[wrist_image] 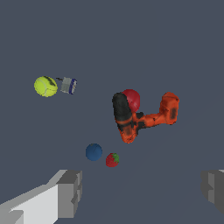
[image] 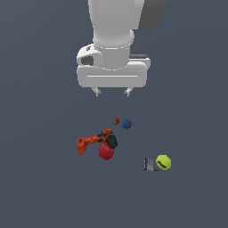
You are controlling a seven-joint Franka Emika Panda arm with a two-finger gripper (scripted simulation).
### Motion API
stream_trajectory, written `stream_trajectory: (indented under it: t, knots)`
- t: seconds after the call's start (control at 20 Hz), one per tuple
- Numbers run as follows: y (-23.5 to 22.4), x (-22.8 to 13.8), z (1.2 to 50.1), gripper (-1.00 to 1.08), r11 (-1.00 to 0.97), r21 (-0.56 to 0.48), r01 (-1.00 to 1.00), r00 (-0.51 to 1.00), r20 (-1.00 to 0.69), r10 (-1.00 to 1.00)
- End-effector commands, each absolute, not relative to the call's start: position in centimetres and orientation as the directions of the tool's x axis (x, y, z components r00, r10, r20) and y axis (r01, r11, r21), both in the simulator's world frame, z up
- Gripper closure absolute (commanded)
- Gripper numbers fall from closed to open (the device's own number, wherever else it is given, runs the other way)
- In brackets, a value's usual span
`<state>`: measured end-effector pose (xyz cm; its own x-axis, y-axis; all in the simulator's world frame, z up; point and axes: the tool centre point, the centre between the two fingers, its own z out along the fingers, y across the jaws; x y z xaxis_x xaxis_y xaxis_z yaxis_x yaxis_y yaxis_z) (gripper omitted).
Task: Pick up a designated object from a clutter of objects.
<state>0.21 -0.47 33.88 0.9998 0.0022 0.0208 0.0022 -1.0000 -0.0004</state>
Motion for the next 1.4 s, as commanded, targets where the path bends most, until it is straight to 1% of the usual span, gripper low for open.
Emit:
stream_trajectory:
  t: [0.0, 0.45, 0.75, 1.05, 1.35]
  knots:
    - [-0.5, 0.2, 33.9, -0.92, -1.000, 0.000, 0.002, 1.000, 0.021, 0.002]
    - [-2.3, 0.1, 33.0, -0.92, -1.000, -0.022, -0.017, 1.000, 0.002, -0.017]
    - [-1.9, 0.4, 32.8, -0.92, -1.000, -0.020, -0.014, 1.000, 0.002, -0.014]
    - [-0.7, 2.0, 31.8, -0.92, -1.000, -0.012, -0.001, 1.000, 0.001, -0.001]
    - [2.0, 4.8, 29.6, -0.92, -1.000, 0.000, 0.025, 1.000, 0.000, 0.025]
